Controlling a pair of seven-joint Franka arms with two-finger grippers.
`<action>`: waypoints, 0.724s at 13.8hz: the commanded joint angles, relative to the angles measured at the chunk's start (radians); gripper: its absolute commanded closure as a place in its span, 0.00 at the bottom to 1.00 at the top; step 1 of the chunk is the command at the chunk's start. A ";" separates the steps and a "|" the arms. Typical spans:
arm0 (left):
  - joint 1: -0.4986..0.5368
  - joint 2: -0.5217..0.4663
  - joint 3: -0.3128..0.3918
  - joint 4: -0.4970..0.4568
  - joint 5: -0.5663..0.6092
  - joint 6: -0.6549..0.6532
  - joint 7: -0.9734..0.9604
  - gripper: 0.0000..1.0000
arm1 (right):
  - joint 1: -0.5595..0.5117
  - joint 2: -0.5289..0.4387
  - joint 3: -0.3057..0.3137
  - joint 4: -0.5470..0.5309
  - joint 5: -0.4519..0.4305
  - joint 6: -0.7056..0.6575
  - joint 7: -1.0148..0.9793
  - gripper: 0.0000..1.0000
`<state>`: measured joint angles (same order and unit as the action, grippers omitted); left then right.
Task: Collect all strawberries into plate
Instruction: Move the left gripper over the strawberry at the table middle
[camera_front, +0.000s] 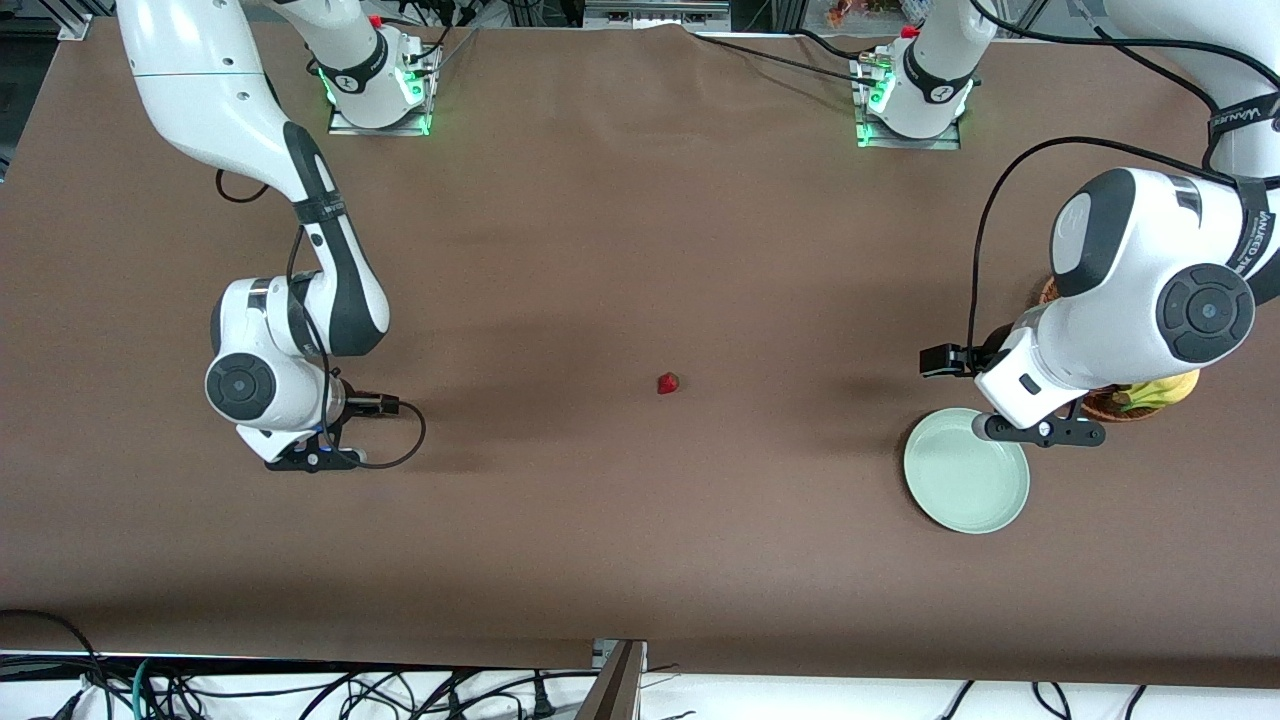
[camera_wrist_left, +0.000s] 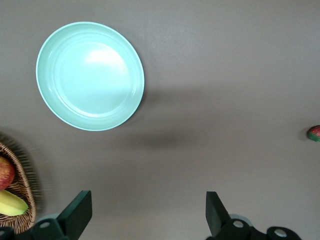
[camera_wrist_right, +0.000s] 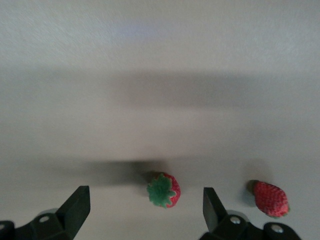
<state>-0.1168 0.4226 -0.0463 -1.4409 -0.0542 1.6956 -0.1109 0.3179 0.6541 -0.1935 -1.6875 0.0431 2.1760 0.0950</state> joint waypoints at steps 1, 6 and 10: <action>-0.033 0.013 0.005 0.022 -0.079 -0.011 -0.039 0.00 | 0.006 -0.080 -0.004 -0.168 0.017 0.126 -0.026 0.00; -0.220 0.074 0.006 0.022 -0.102 0.110 -0.387 0.00 | -0.020 -0.094 -0.004 -0.227 0.018 0.202 -0.037 0.00; -0.343 0.212 0.006 0.020 -0.102 0.355 -0.545 0.00 | -0.033 -0.094 -0.004 -0.227 0.070 0.205 -0.047 0.00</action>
<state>-0.4130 0.5557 -0.0553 -1.4447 -0.1448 1.9571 -0.5949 0.2928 0.5999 -0.2026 -1.8714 0.0688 2.3637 0.0790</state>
